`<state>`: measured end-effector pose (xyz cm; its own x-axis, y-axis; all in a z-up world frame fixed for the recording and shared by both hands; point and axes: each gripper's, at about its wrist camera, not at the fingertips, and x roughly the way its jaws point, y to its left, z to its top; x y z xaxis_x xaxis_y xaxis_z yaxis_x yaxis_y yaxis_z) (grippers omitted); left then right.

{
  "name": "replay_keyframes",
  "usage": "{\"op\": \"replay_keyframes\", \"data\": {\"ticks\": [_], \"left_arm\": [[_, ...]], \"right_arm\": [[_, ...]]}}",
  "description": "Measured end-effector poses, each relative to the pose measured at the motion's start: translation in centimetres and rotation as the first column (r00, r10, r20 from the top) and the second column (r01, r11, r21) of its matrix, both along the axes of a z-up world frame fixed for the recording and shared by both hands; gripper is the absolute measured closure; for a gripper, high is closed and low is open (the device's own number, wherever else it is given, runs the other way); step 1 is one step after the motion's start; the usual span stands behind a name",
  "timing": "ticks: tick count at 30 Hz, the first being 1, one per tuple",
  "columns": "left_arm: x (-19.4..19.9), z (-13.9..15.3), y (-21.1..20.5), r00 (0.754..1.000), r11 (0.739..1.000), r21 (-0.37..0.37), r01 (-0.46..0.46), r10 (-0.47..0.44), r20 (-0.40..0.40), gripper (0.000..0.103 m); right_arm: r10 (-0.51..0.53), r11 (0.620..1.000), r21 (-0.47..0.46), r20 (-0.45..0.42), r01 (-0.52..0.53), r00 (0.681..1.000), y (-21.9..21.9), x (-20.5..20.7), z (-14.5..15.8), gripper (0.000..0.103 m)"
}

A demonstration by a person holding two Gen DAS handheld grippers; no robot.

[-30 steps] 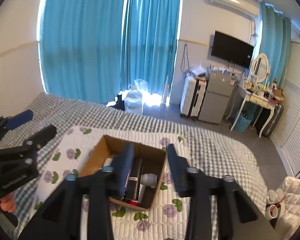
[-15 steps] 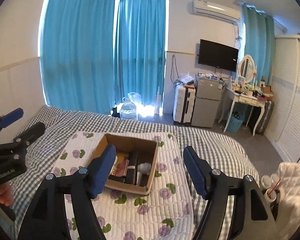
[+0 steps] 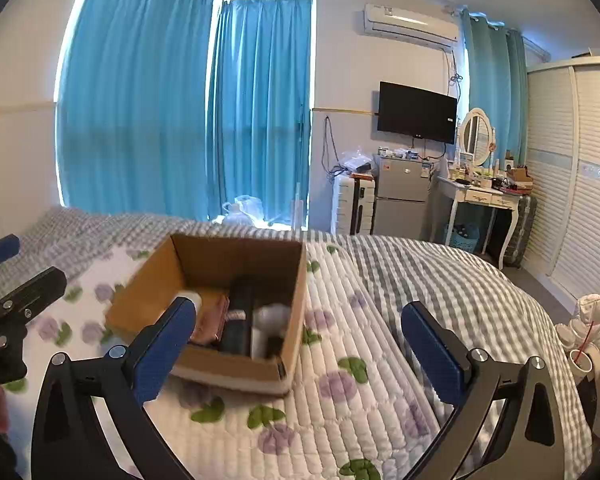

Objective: Organize rigid objects

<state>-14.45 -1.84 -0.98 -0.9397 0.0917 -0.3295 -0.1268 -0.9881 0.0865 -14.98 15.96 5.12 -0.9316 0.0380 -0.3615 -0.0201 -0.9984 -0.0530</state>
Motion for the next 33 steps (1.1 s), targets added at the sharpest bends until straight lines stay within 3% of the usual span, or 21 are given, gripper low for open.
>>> {"op": "replay_keyframes", "data": {"ticks": [4,7,33], "left_arm": [[-0.1,-1.7,0.3,0.999,0.999,-0.012,-0.038,0.038,-0.004,0.0],[-0.1,-1.8,0.2,0.999,0.999,-0.014,-0.042,0.042,-0.012,0.0],[0.0,-2.5,-0.5,0.999,0.999,0.005,-0.05,0.05,0.016,0.0]], "right_arm": [[-0.012,1.0,0.017,0.009,0.012,1.0,0.3,0.0,-2.0,0.0],[-0.019,1.0,-0.021,0.0,0.019,1.0,0.6,0.1,-2.2,0.0],[-0.044,0.999,-0.03,0.007,0.044,0.999,1.1,0.3,-3.1,0.0]]}}
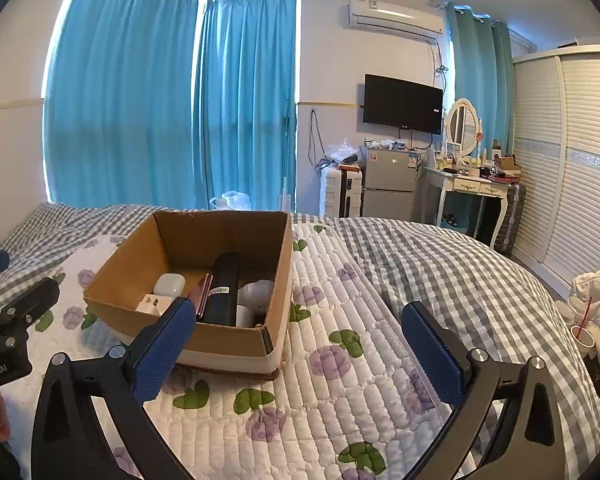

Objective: Organize rigid objects

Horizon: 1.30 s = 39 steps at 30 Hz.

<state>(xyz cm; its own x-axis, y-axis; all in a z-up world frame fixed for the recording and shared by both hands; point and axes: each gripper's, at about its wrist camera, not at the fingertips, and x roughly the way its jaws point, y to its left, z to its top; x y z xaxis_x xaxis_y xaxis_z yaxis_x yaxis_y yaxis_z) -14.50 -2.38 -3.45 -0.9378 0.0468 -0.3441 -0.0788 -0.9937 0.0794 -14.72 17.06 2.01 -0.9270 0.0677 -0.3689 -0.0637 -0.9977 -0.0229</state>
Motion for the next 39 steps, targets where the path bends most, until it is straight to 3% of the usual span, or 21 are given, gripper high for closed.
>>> {"op": "replay_keyframes", "data": {"ticks": [10,39], "left_arm": [[-0.14,0.09,-0.31,1.0,1.0,0.031,0.003,-0.003,0.013,0.0],[-0.14,-0.18,-0.15,1.0,1.0,0.019,0.0,-0.001,0.02,0.0]], "right_arm": [[0.006,1.0,0.008,0.015,-0.006,1.0,-0.2,-0.23,-0.35,0.0],[0.006,1.0,0.012,0.033,-0.007,0.999,-0.52,-0.64,-0.93,0.0]]}}
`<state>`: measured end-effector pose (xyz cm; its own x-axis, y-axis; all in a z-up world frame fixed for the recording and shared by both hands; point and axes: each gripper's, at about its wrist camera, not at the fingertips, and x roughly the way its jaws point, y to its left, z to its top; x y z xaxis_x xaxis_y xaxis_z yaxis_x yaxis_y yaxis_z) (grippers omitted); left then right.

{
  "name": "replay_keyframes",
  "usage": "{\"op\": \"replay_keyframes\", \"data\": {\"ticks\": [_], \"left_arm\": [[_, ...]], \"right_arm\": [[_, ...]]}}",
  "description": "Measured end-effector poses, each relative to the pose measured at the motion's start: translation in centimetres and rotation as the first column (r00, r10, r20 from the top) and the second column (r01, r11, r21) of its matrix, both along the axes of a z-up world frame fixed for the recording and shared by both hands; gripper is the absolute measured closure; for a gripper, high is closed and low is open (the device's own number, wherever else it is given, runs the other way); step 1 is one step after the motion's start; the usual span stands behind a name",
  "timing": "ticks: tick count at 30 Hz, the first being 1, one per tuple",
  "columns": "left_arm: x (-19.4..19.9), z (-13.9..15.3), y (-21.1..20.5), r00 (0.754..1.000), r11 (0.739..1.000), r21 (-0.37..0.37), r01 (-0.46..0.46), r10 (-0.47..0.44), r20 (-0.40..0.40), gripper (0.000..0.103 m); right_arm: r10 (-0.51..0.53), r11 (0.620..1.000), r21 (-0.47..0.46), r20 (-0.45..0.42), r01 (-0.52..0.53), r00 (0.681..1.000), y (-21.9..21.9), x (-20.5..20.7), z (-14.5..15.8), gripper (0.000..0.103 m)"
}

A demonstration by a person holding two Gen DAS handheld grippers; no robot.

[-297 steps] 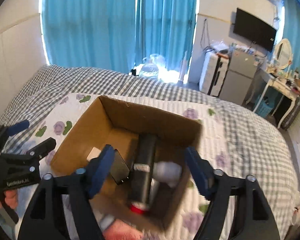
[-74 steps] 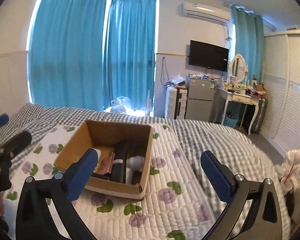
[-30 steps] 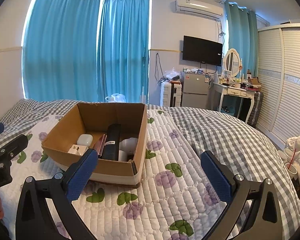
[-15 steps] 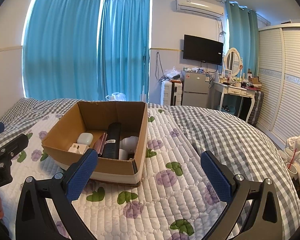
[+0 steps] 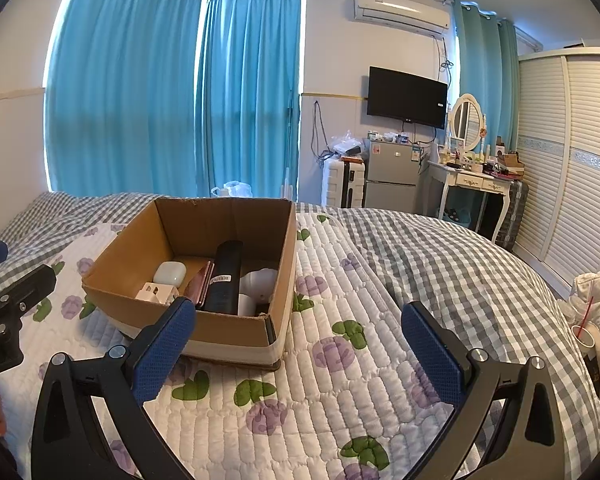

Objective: Organize rigid objects

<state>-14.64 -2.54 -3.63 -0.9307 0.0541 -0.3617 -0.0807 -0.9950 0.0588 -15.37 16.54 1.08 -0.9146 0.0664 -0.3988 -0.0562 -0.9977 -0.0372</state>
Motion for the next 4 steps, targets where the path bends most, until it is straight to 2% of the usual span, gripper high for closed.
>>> {"op": "replay_keyframes", "data": {"ticks": [4], "left_arm": [[-0.02,-0.27,0.12,1.0,1.0,-0.013,-0.004,0.004,-0.005,0.0]], "right_arm": [[0.0,1.0,-0.007,0.002,0.0,1.0,0.04,-0.08,-0.1,0.0]]}}
